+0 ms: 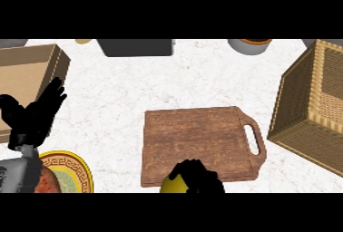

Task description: Pick the lemon from the cutting board and place it in the basket

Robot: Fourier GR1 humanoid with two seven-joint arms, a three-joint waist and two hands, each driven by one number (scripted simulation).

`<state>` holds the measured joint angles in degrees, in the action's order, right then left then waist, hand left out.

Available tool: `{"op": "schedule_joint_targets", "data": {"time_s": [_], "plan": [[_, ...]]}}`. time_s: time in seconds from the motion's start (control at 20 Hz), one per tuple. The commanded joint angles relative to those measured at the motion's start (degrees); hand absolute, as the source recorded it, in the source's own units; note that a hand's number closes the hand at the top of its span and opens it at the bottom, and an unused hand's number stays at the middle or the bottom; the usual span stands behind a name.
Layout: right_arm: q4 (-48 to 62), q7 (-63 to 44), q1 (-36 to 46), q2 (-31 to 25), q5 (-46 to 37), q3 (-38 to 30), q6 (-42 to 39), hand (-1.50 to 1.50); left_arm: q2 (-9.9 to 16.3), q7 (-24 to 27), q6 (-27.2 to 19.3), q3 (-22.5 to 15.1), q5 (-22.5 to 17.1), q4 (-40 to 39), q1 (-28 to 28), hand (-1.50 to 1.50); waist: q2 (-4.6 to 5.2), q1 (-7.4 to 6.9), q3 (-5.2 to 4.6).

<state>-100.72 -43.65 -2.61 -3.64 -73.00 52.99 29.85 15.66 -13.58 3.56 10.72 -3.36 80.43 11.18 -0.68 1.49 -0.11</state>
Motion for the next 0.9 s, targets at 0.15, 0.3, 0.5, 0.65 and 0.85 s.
{"op": "schedule_joint_targets", "data": {"time_s": [0.15,0.3,0.5,0.65,0.85], "plan": [[-16.5,-12.1,1.0,3.4,-5.3,1.0,-5.9,1.50,0.7,-0.3,0.5,0.4,-0.2,-0.2,-0.1,0.00,0.01,0.24,-0.05],[-17.6,-12.6,4.1,3.4,-6.0,-1.3,-7.4,1.50,0.0,0.9,0.0,0.5,-0.1,-0.1,-1.4,0.00,0.11,-0.27,-0.08],[-17.3,-14.2,5.8,3.4,-9.1,-3.4,-7.1,1.50,-1.4,0.1,-0.2,-1.3,0.5,0.5,-0.3,0.00,0.19,-0.06,0.00],[-17.5,-15.0,6.3,3.4,-11.1,-5.9,-6.7,1.50,-0.5,0.9,-0.2,-0.2,0.3,0.2,-0.7,0.00,0.36,-0.25,0.01],[-17.1,-16.4,7.6,3.3,-14.2,-9.0,-8.2,1.50,-0.8,0.8,-0.2,-0.8,0.7,0.6,-0.6,0.00,0.55,-0.37,0.00]]}}
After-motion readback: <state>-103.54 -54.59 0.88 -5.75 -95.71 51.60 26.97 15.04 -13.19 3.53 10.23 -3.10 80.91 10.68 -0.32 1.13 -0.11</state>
